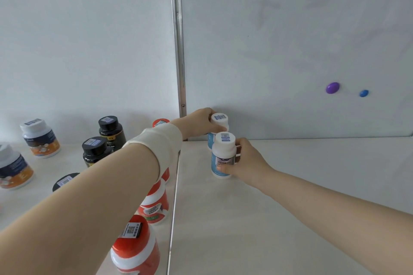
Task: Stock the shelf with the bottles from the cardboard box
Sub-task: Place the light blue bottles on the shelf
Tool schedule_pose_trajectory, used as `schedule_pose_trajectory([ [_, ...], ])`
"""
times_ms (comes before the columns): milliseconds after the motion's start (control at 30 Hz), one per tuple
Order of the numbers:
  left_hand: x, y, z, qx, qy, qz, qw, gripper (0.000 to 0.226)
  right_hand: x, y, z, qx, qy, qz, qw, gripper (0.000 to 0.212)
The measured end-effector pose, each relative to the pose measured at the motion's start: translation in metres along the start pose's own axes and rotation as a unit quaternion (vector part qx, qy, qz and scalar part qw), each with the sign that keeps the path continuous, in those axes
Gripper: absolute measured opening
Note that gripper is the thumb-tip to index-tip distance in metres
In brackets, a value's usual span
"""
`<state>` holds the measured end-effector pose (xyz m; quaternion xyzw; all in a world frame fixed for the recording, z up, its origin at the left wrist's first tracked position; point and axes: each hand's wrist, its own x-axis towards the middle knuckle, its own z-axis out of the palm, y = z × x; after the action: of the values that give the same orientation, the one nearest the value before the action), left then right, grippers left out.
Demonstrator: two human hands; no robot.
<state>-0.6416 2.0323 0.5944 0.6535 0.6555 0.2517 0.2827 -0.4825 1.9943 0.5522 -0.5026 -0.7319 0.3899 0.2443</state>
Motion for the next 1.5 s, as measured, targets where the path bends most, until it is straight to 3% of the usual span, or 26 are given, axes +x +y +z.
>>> schedule_pose_trajectory([
  [233, -0.023, 0.01, -0.017, 0.055, 0.024, -0.025, 0.998, 0.059, -0.014, -0.011, -0.016, -0.021, -0.004, 0.005, 1.0, 0.083],
  [367, -0.065, 0.027, -0.039, 0.19, 0.046, -0.024, 0.98, 0.057, -0.036, -0.031, -0.041, -0.134, 0.007, -0.048, 0.99, 0.089],
  [433, -0.095, 0.037, -0.045, 0.3, 0.065, -0.018, 0.952, 0.053, -0.054, -0.045, -0.05, -0.202, 0.021, -0.073, 0.977, 0.086],
  [567, -0.167, 0.053, -0.047, 0.519, 0.13, 0.022, 0.844, 0.045, -0.097, -0.073, -0.049, -0.312, 0.054, -0.122, 0.941, 0.069],
  [767, -0.275, 0.049, -0.06, 0.608, 0.165, -0.004, 0.777, 0.044, -0.157, -0.119, -0.007, -0.4, 0.064, -0.189, 0.895, 0.06],
  [1067, -0.469, -0.021, -0.138, 0.598, 0.192, -0.153, 0.763, 0.042, -0.234, -0.235, 0.142, -0.389, -0.012, -0.34, 0.856, 0.052],
  [1300, -0.664, -0.128, -0.217, 0.591, 0.19, -0.285, 0.73, 0.044, -0.31, -0.353, 0.33, -0.371, -0.082, -0.46, 0.802, 0.056],
  [1500, -0.814, -0.23, -0.247, 0.536, 0.16, -0.399, 0.726, 0.045, -0.386, -0.419, 0.499, -0.365, -0.166, -0.529, 0.748, 0.059],
])
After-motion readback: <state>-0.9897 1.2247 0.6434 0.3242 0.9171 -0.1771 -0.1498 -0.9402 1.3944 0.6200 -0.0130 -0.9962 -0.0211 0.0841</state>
